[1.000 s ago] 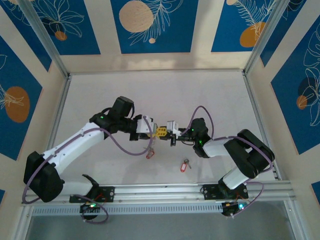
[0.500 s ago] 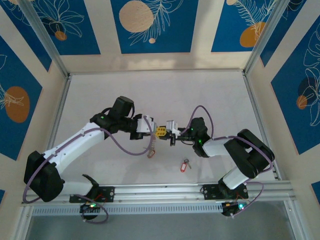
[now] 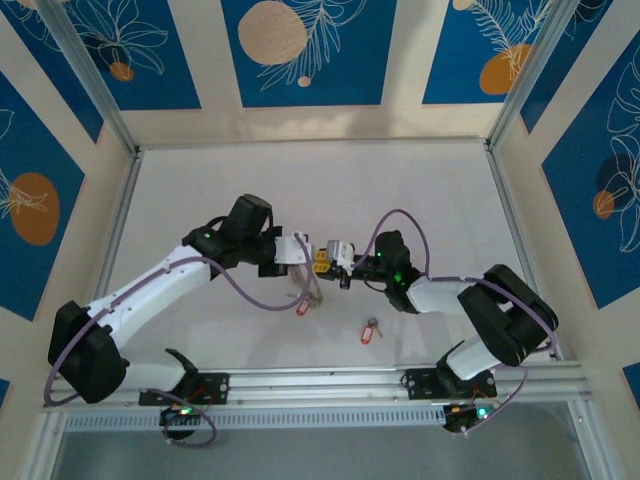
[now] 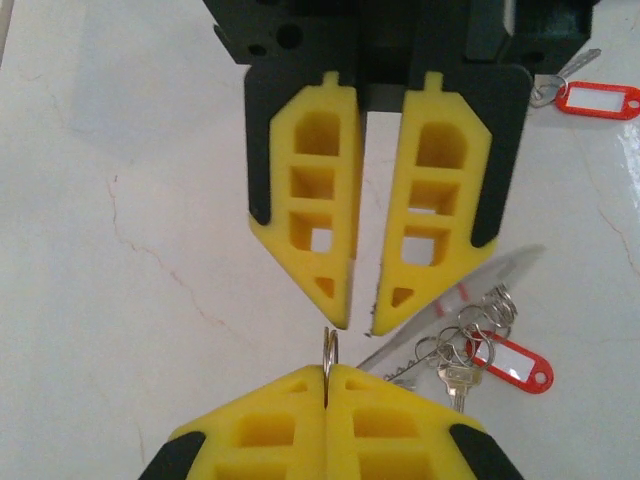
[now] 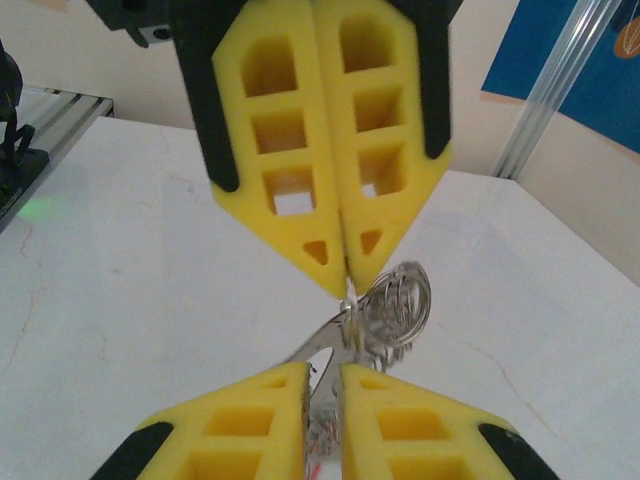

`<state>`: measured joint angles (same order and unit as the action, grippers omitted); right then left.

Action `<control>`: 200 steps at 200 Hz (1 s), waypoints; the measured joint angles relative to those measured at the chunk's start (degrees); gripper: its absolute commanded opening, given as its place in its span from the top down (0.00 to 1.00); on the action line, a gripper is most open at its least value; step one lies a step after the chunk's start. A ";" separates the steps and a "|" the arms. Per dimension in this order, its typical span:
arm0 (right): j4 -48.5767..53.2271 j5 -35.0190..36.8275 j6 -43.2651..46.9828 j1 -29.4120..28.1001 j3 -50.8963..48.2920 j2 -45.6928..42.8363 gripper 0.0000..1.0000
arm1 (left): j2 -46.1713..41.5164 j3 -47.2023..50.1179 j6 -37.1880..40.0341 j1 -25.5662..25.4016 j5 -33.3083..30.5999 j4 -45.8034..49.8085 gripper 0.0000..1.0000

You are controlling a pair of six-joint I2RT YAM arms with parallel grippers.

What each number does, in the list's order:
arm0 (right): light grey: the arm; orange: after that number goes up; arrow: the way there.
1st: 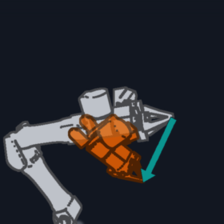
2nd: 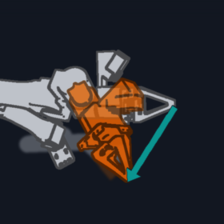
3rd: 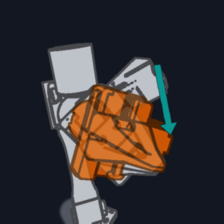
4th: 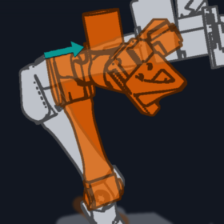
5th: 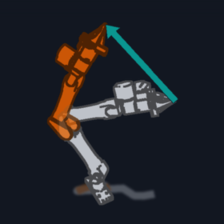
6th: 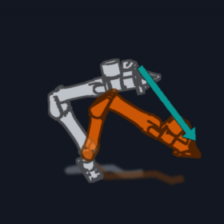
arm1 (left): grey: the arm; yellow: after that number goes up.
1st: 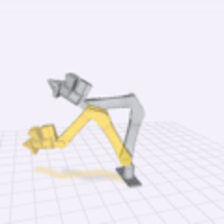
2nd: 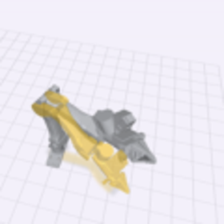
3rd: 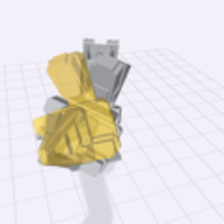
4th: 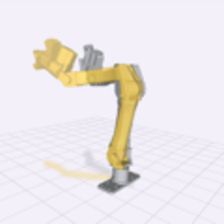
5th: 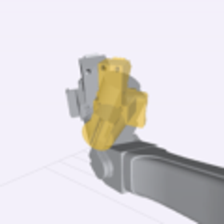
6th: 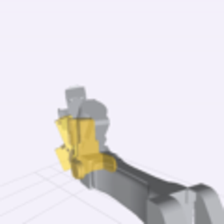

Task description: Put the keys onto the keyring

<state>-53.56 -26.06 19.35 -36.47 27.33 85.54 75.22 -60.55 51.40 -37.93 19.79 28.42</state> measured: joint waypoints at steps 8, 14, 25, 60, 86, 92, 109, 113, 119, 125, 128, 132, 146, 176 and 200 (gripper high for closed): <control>0.28 0.24 0.00 -0.15 0.31 0.02 0.80 | 0.24 -0.15 -0.02 -0.04 0.00 0.00 1.00; 0.50 0.61 -0.02 -0.31 0.59 0.07 0.77 | 0.39 -0.26 -0.02 -0.07 -0.02 0.07 1.00; 0.57 0.90 -0.04 -0.35 0.74 0.20 0.76 | 0.50 -0.42 -0.02 -0.07 -0.04 0.22 1.00; 0.46 1.88 -0.17 -0.70 0.81 0.92 0.75 | 1.33 -1.27 -0.02 -0.09 -0.04 1.25 1.00; 0.46 2.16 -0.26 -0.72 0.81 0.98 0.73 | 1.77 -1.57 -0.02 -0.11 -0.02 1.29 1.00; 0.44 2.36 -0.26 -0.72 0.81 0.98 0.73 | 1.79 -1.70 -0.02 -0.11 -0.04 1.25 1.00; 0.13 3.63 -0.28 -0.83 0.81 0.98 0.73 | 1.84 -1.88 -0.04 -0.13 0.02 1.20 1.00; 0.04 3.85 -0.28 -0.83 0.81 0.98 0.72 | 1.84 -1.88 -0.04 -0.13 0.04 1.20 1.00; -0.26 4.37 -0.26 -0.92 0.81 0.98 0.72 | 1.86 -1.90 -0.07 -0.13 0.07 1.25 1.00; -0.63 4.83 -0.26 -0.98 0.81 0.98 0.72 | 1.90 -1.90 -0.07 -0.22 0.07 1.27 1.00; -0.85 5.01 -0.28 -1.01 0.81 0.98 0.72 | 1.90 -1.90 -0.07 -0.24 0.07 1.27 1.00; -1.01 5.18 -0.26 -1.03 0.81 0.98 0.72 | 1.90 -1.90 -0.07 -0.24 0.07 1.27 1.00; -1.44 5.77 -0.28 -1.05 0.81 0.98 0.72 | 1.90 -1.90 -0.07 -0.33 0.07 1.25 1.00; -2.12 6.10 -0.48 -1.05 0.81 0.98 0.76 | 1.92 -1.90 -0.44 -0.37 0.11 1.25 1.00; -2.32 5.03 -0.81 -1.09 0.81 1.11 0.83 | 2.01 -1.95 -0.46 -0.37 0.52 1.25 1.00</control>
<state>-55.88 -21.04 18.55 -37.56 28.14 86.65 77.23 -62.50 50.94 -38.30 20.32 29.67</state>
